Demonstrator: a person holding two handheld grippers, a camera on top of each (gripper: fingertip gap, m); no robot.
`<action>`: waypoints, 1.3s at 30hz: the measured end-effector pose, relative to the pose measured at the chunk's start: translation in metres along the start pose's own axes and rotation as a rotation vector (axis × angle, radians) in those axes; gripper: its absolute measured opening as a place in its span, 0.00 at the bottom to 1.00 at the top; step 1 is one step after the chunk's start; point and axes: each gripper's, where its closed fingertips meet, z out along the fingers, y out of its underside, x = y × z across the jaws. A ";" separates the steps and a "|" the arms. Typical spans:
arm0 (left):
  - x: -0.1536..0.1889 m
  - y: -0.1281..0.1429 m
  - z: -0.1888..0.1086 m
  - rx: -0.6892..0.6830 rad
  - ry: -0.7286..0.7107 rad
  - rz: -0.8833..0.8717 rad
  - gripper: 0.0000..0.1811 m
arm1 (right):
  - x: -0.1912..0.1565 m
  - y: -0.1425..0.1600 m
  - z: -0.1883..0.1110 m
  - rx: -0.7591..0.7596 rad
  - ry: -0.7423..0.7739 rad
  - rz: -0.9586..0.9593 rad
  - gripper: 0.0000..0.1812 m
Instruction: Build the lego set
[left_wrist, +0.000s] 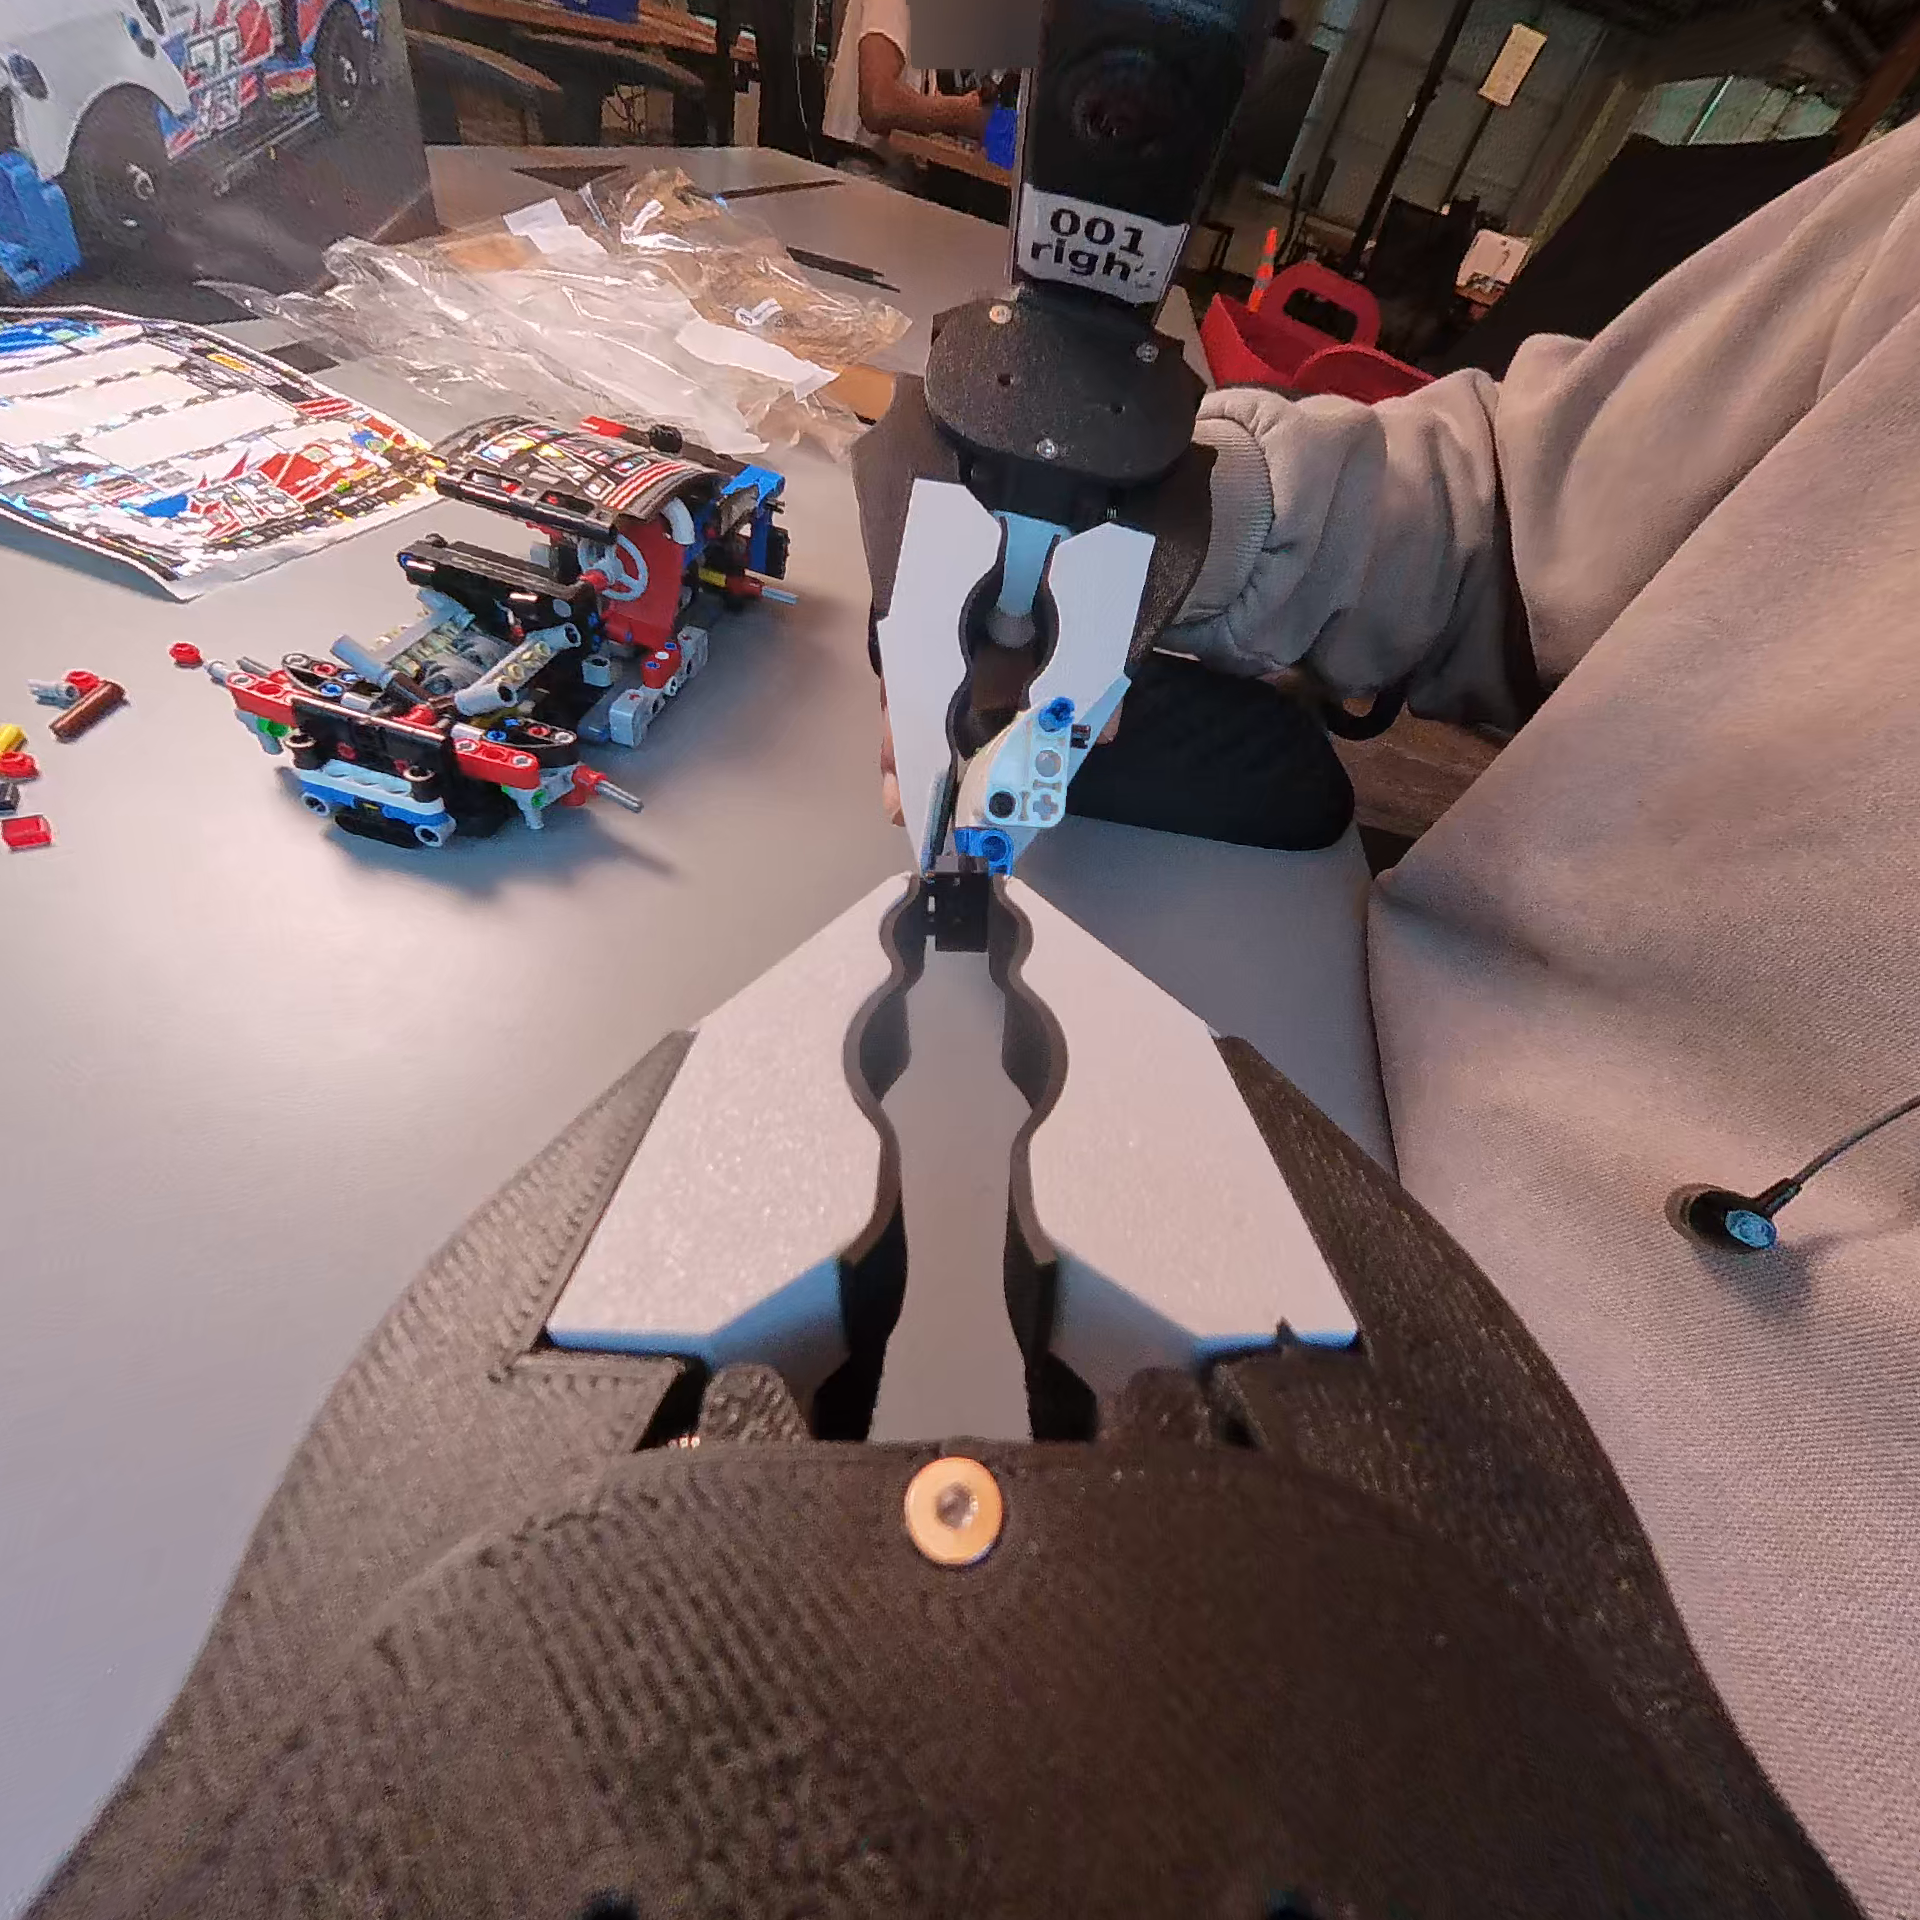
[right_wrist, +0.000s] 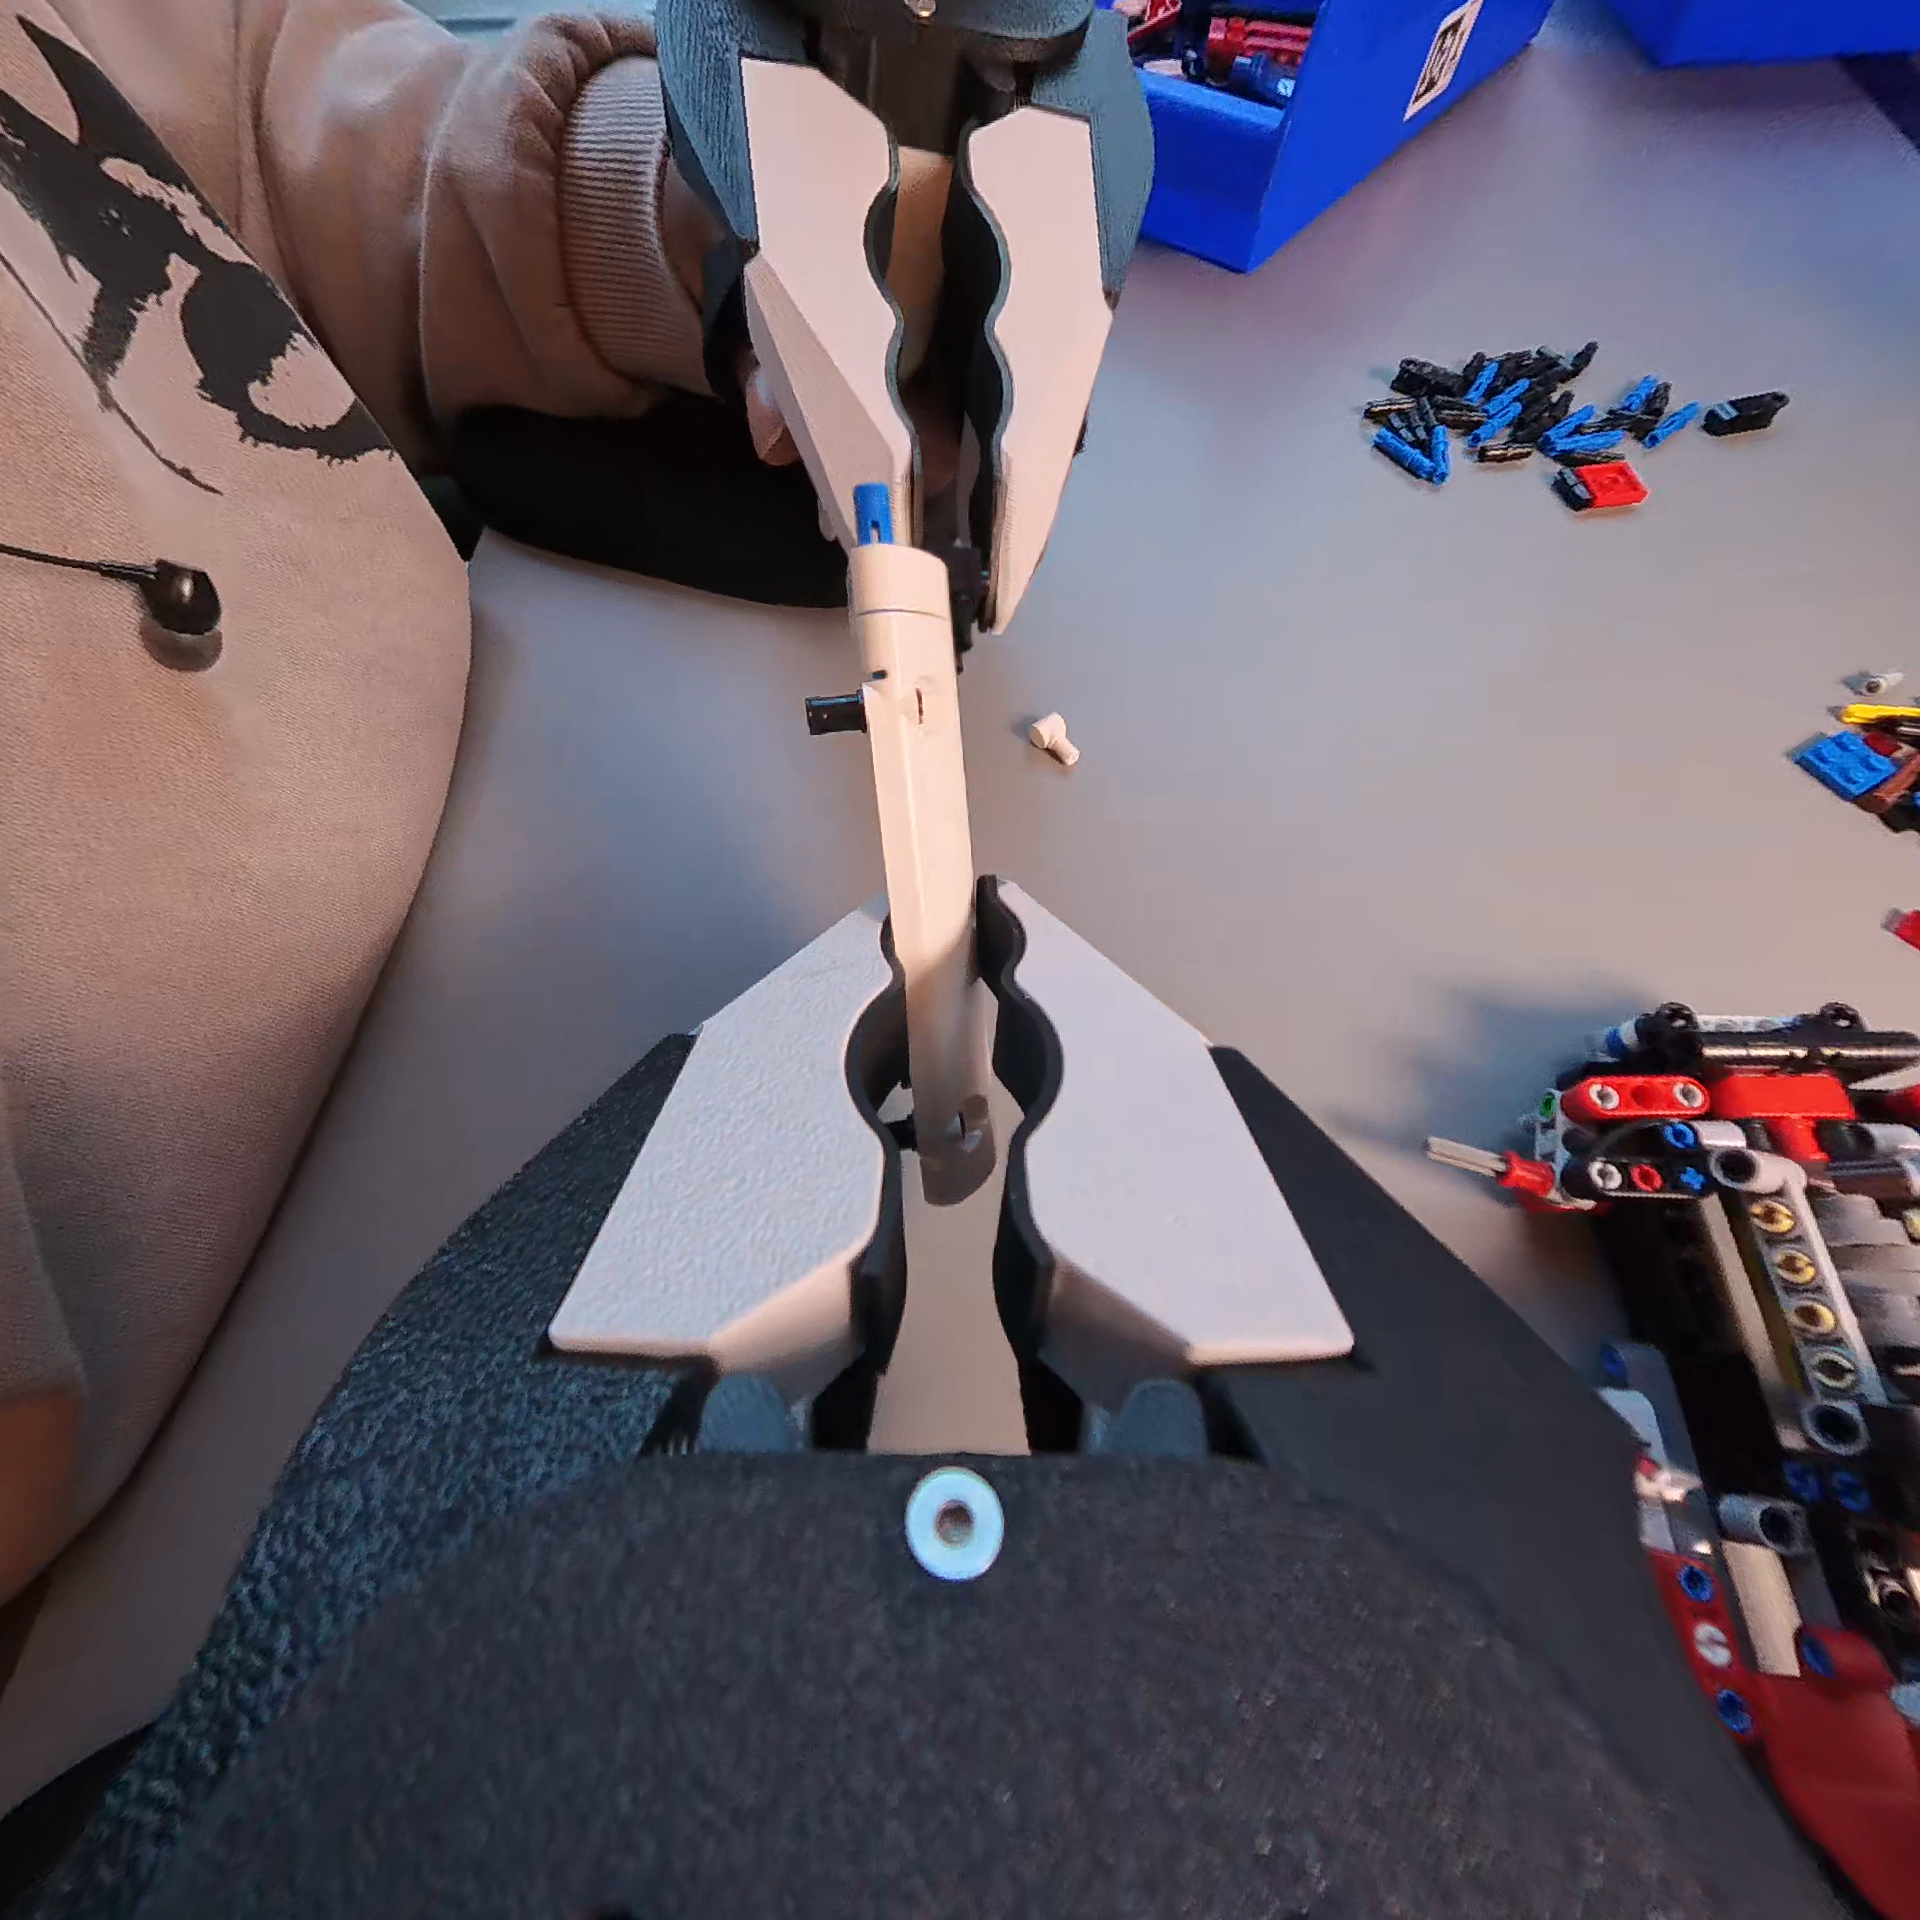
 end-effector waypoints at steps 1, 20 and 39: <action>0.000 0.001 0.001 -0.007 0.000 0.003 0.05 | 0.000 0.000 0.000 -0.011 -0.005 -0.002 0.04; 0.001 0.008 0.008 -0.080 -0.010 -0.014 0.05 | 0.006 0.014 -0.002 -0.119 -0.056 0.020 0.04; -0.003 0.014 0.011 -0.121 0.062 -0.286 0.05 | -0.003 0.021 -0.001 -0.215 -0.259 0.272 0.04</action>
